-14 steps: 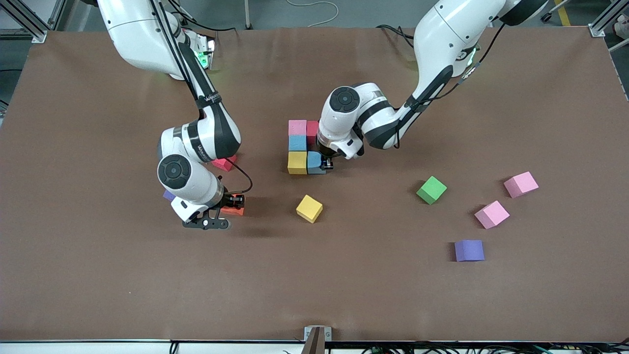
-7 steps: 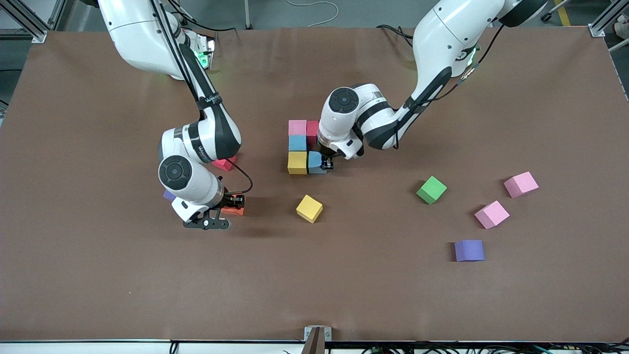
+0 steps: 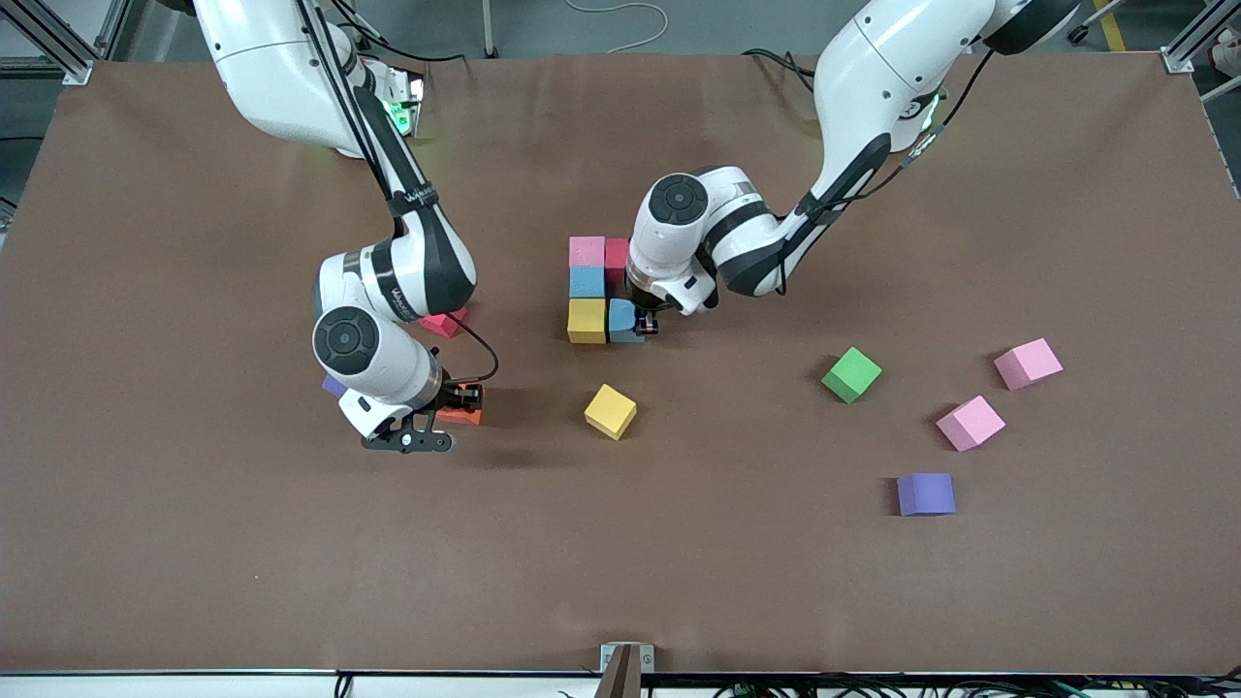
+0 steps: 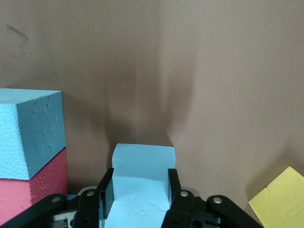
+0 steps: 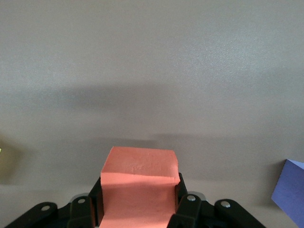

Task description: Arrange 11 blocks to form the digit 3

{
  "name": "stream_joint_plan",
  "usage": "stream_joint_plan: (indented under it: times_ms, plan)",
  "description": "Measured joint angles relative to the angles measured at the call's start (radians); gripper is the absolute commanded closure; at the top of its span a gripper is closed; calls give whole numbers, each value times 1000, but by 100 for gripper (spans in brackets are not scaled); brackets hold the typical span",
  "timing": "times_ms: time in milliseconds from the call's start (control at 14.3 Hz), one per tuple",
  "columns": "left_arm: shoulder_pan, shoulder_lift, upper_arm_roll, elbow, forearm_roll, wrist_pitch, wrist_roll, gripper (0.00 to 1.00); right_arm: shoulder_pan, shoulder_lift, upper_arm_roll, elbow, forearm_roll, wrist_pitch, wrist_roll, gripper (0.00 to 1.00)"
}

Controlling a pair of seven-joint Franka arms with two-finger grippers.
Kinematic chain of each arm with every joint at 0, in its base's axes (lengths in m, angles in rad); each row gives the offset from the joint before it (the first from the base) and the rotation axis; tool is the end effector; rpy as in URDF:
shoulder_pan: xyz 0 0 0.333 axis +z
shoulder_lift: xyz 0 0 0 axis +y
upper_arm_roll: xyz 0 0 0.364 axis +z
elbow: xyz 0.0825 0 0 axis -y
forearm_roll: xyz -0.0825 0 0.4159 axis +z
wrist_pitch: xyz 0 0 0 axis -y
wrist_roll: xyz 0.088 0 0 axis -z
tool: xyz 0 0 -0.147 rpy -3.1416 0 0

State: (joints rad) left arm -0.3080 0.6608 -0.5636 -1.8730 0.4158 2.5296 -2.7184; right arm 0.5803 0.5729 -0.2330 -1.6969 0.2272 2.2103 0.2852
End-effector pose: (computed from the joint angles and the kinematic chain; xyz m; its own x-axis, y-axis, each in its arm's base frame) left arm 0.4685 -0.5167 0.1900 -0.0617 0.9869 -0.1492 0.9980 0.0629 0.0037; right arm 0.6657 0.2728 0.2468 0.9976 -0.0431 -0.0543 -0.0451 -0.9983 -0.0371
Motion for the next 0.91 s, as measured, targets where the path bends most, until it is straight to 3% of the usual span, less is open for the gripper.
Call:
stream_joint_plan:
  times_ms: [908]
  plan:
    - [-9, 1, 0, 11, 0, 0, -8, 73, 0, 9, 0, 0, 0, 3, 0, 96]
